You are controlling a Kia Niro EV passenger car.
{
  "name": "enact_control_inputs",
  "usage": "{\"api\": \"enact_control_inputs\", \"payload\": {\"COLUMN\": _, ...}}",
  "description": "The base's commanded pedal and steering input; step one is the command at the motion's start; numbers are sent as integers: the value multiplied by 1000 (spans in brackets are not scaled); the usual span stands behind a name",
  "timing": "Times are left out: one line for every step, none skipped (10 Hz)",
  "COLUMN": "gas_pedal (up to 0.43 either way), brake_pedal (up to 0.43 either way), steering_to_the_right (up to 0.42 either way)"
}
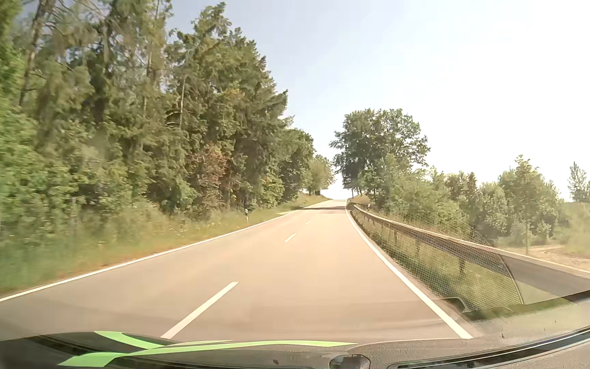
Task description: Follow the waypoints while adhering to traffic rules and regulations
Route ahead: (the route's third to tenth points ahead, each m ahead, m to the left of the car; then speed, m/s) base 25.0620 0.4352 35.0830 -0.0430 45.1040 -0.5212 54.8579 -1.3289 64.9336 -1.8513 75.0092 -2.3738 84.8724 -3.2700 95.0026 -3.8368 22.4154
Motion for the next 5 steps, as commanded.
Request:
{"api": "enact_control_inputs", "payload": {"gas_pedal": 358, "brake_pedal": 0, "steering_to_the_right": 9}}
{"api": "enact_control_inputs", "payload": {"gas_pedal": 378, "brake_pedal": 0, "steering_to_the_right": 6}}
{"api": "enact_control_inputs", "payload": {"gas_pedal": 398, "brake_pedal": 0, "steering_to_the_right": 5}}
{"api": "enact_control_inputs", "payload": {"gas_pedal": 421, "brake_pedal": 0, "steering_to_the_right": 6}}
{"api": "enact_control_inputs", "payload": {"gas_pedal": 441, "brake_pedal": 0, "steering_to_the_right": 8}}
